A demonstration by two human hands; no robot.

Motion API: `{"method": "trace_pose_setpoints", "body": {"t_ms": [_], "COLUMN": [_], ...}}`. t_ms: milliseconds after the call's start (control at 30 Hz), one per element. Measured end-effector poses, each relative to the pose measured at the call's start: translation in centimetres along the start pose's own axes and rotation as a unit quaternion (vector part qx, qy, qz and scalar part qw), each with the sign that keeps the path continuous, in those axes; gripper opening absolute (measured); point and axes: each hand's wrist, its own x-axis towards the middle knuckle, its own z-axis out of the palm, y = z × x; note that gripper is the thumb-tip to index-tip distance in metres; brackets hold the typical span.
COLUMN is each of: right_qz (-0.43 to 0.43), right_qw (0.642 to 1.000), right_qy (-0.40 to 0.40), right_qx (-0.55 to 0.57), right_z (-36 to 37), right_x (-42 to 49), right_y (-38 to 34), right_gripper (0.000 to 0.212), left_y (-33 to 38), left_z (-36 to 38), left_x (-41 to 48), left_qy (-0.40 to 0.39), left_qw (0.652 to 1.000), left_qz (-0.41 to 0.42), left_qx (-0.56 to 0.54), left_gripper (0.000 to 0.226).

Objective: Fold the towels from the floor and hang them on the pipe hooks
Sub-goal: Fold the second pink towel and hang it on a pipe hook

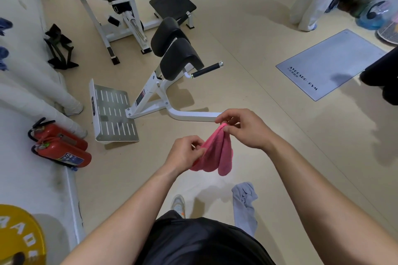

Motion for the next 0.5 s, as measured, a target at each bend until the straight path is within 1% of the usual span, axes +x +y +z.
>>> {"method": "trace_pose_setpoints", "body": {"t_ms": [167,300,367,433,500], "right_qz": [0.003,0.041,0.072,0.103,0.132], "right_qw": [1.000,0.995,0.989,0.982,0.975], "right_qy": [0.025,0.059,0.076,0.093,0.105], "right_qx": [-0.017,-0.072,-0.104,-0.129,-0.145], "right_z": [-1.1,-1.9,-2.1,-2.2,-1.9], "right_x": [0.4,0.4,0.4,0.4,0.3], "right_y": [0.3,2.1,3.5,4.9,6.1], "right_gripper": [0.033,0.029,0.028,0.028,0.029], "left_y": [-3.1,-5.0,-5.6,-6.1,-6.0], "left_z": [-1.2,-3.0,-4.1,-5.0,-5.3], "left_x": [0.4,0.0,-0.2,-0.2,0.0], "left_qy": [0.016,0.034,0.050,0.058,0.055], "left_qw": [0.993,0.989,0.986,0.985,0.986], "left_qz": [-0.036,-0.071,-0.097,-0.128,-0.158], "left_qx": [0.114,0.124,0.126,0.100,0.002], "left_gripper": [0.010,0.009,0.014,0.016,0.014]}}
